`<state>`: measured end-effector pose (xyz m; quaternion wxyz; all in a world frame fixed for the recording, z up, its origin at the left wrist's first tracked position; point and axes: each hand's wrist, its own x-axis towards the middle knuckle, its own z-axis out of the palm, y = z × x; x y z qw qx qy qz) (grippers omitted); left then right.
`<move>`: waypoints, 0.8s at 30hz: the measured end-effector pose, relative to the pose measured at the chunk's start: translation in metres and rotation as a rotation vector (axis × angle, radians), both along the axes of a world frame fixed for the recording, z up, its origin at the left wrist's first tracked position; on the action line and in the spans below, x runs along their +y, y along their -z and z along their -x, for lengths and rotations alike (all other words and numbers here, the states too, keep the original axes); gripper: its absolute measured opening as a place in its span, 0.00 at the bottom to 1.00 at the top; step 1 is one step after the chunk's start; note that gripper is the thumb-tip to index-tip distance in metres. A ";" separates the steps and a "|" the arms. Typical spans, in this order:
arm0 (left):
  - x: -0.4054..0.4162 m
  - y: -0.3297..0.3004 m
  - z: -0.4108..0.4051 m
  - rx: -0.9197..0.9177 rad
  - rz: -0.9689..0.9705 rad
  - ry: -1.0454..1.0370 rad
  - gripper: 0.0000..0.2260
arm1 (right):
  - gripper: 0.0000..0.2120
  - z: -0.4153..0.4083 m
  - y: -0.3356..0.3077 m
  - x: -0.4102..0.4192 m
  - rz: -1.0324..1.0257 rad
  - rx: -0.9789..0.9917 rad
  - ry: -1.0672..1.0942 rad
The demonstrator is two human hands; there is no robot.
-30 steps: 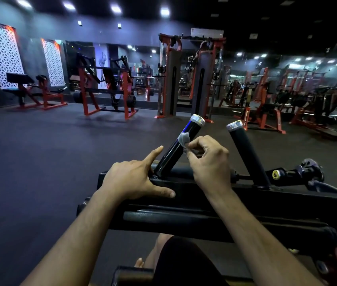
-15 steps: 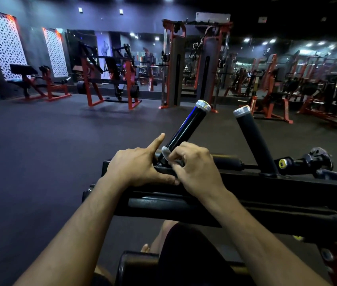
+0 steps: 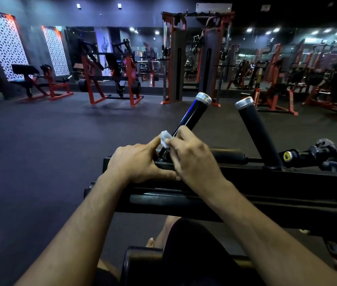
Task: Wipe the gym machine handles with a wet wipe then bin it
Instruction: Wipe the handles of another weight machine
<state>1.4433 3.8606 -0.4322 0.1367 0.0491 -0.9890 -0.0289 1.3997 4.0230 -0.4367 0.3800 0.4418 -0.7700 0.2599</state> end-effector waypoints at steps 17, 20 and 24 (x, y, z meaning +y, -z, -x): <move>0.043 -0.012 -0.005 0.528 -0.348 0.507 0.33 | 0.07 0.012 -0.047 0.091 0.179 -0.133 0.022; 0.094 -0.014 0.011 0.619 -0.362 0.608 0.25 | 0.07 0.013 -0.044 0.123 0.260 -0.146 0.076; 0.132 -0.018 0.050 0.648 -0.510 0.580 0.29 | 0.05 0.022 -0.045 0.159 0.321 -0.095 0.115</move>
